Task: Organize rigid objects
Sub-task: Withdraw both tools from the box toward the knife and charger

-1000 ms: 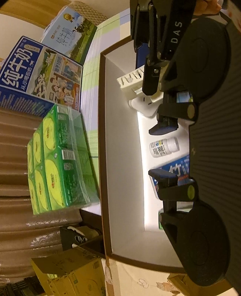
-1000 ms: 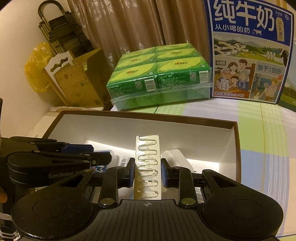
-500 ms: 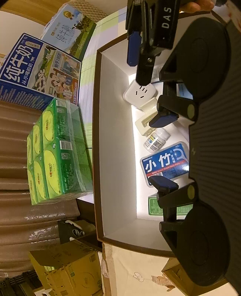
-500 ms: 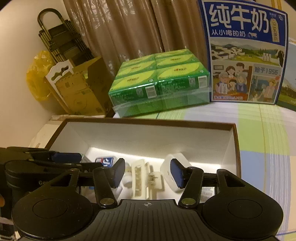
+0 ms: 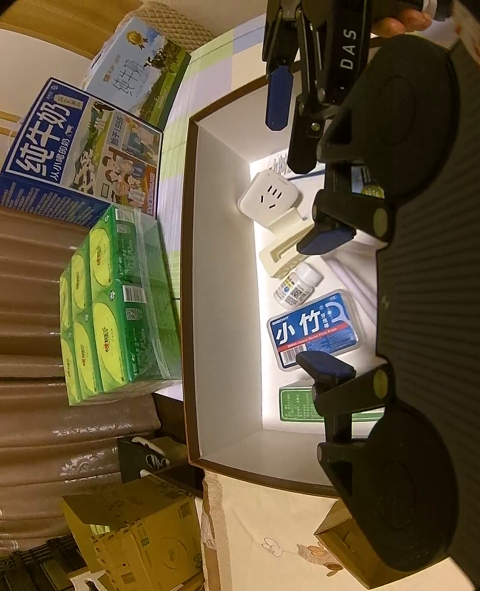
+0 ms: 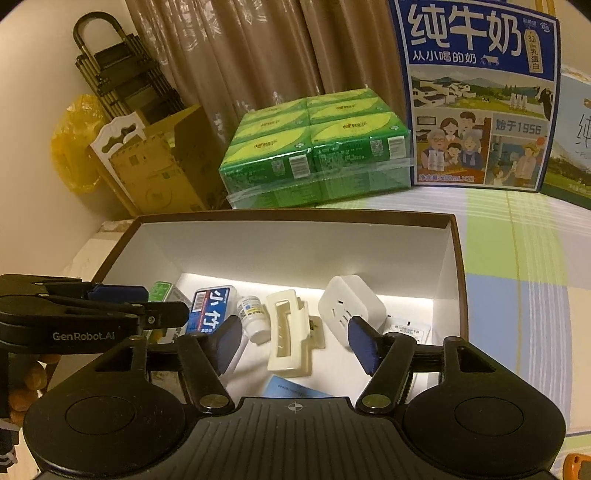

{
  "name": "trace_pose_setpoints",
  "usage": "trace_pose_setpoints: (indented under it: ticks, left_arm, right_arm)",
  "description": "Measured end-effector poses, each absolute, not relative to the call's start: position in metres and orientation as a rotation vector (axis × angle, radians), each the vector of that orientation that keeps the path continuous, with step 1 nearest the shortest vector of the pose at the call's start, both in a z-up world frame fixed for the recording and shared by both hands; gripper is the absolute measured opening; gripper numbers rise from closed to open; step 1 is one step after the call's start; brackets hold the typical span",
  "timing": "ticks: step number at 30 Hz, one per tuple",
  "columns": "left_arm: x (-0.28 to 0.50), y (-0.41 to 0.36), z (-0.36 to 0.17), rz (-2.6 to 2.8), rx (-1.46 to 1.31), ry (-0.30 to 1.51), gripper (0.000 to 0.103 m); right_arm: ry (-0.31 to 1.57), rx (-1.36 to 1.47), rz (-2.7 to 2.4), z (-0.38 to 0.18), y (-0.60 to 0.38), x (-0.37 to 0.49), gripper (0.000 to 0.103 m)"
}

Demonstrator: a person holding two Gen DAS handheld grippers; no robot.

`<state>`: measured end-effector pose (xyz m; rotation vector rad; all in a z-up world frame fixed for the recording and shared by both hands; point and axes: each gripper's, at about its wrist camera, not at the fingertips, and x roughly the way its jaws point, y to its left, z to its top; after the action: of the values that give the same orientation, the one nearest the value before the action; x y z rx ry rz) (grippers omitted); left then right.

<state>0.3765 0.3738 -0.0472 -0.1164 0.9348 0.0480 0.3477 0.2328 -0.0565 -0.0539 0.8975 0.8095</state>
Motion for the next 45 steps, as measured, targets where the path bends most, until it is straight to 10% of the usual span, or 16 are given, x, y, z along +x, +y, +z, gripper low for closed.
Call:
trace_pose_setpoints:
  ticks: [45]
  left_arm:
    - [0.192,0.247,0.0,0.069,-0.171,0.857,0.054]
  right_arm:
    - [0.801,0.068,0.908,0.012,0.061,0.217,0.072]
